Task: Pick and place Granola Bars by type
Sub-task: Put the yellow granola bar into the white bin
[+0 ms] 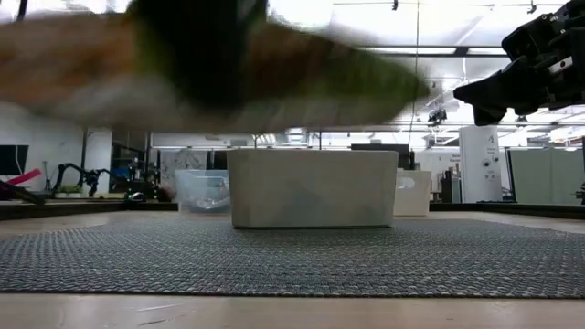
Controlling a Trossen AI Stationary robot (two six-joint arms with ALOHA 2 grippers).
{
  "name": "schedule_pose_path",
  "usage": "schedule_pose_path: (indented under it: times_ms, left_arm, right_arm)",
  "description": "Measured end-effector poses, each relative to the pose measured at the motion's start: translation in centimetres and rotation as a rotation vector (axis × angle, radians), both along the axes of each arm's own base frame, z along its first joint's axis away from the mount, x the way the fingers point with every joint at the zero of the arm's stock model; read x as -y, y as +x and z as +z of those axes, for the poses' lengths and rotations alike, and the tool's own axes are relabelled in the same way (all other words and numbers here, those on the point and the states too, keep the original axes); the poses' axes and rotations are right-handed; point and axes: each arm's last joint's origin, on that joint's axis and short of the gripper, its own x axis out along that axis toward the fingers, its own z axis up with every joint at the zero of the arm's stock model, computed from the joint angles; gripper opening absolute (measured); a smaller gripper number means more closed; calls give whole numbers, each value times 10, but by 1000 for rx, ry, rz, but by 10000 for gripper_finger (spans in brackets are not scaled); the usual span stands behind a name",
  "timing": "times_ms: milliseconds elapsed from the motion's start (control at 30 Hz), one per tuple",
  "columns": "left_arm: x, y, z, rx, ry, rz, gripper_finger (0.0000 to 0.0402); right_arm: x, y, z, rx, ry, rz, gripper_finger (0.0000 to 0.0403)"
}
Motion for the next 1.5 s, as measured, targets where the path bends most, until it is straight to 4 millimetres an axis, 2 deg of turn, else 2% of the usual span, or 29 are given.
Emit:
schedule_pose_path:
  times_ms: [167, 367, 700, 933, 1233, 1500]
  left_arm:
    - [-17, 5, 42, 69, 72, 19, 55]
    - [-54, 1, 78, 172, 110, 102, 55]
    - [-126, 3, 117, 279, 243, 228, 55]
    - [-179, 20, 133, 390, 317, 263, 55]
    - [-237, 33, 139, 428, 362, 338, 55]
    - [-287, 37, 142, 410, 486, 240, 55]
  right_arm:
    - [0, 0, 0, 0, 0, -1, 9]
    - [0, 0, 0, -1, 0, -1, 9]
    - [0, 0, 0, 0, 0, 0, 9]
    - [0, 0, 0, 0, 0, 0, 9]
    - [0, 0, 0, -1, 0, 0, 9]
    - [0, 0, 0, 0, 0, 0, 9]
